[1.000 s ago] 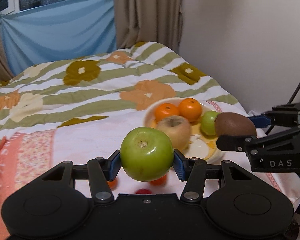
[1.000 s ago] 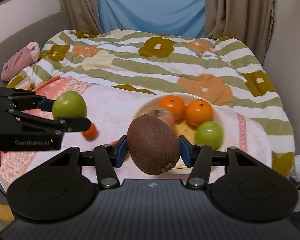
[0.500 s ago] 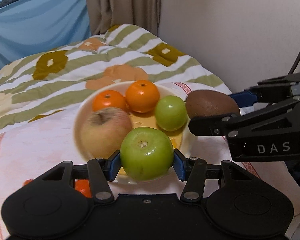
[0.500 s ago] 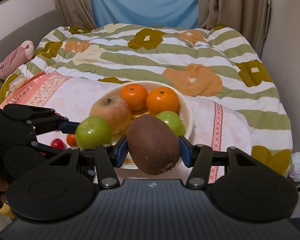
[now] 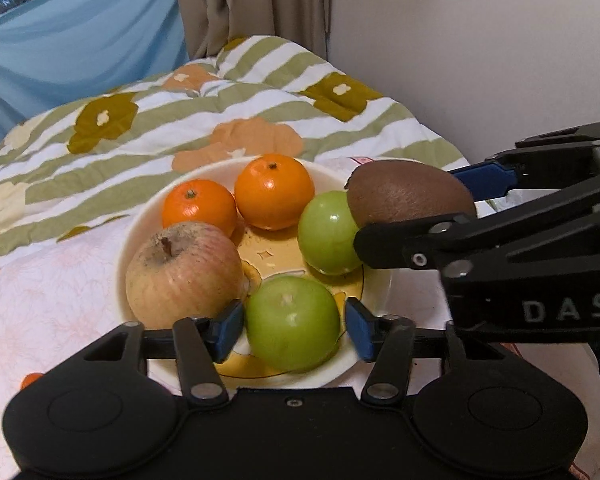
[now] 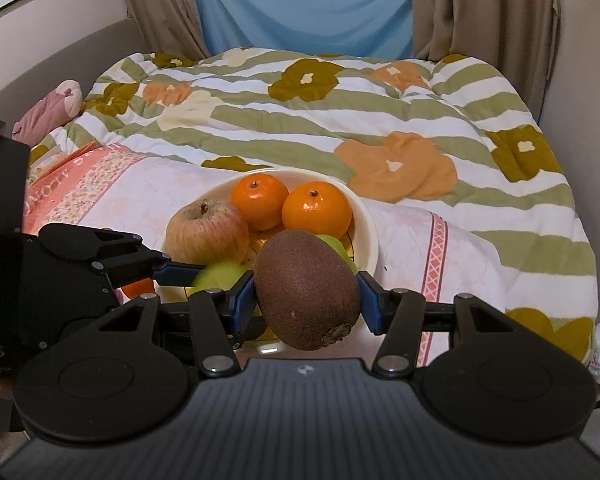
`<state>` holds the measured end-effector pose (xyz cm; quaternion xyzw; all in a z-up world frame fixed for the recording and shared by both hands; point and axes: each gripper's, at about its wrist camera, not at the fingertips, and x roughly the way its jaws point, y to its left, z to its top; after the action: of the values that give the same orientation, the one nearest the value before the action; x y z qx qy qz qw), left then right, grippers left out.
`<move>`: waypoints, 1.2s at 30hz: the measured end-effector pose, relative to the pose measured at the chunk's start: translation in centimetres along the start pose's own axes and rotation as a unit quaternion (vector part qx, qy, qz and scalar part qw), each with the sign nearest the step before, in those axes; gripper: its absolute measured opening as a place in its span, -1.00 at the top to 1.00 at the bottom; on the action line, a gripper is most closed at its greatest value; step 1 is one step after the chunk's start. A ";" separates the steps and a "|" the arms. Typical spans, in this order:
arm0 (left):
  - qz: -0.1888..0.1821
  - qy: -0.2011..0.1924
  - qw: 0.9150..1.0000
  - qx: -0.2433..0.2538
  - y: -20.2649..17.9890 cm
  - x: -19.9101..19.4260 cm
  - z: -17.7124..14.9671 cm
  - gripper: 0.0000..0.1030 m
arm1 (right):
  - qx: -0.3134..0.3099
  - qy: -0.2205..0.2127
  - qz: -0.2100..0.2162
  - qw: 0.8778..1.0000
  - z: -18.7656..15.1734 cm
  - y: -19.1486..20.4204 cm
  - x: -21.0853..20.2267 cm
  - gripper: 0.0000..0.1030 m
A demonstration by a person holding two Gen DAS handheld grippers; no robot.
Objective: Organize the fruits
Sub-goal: 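Carry the green apple and kiwi into the cream bowl and release both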
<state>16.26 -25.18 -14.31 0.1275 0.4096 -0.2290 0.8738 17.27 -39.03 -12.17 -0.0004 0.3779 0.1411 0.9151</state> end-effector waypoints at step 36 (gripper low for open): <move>0.111 -0.031 0.990 -0.076 6.3 -6.5 -4.6 -0.65 | -0.004 -0.014 0.018 1.000 3.5 2.4 7.4 -0.36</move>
<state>12.78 -15.95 -11.97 0.0982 0.3819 -0.1024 0.9132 24.02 -34.42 -14.54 0.0046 0.3643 0.1594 0.9175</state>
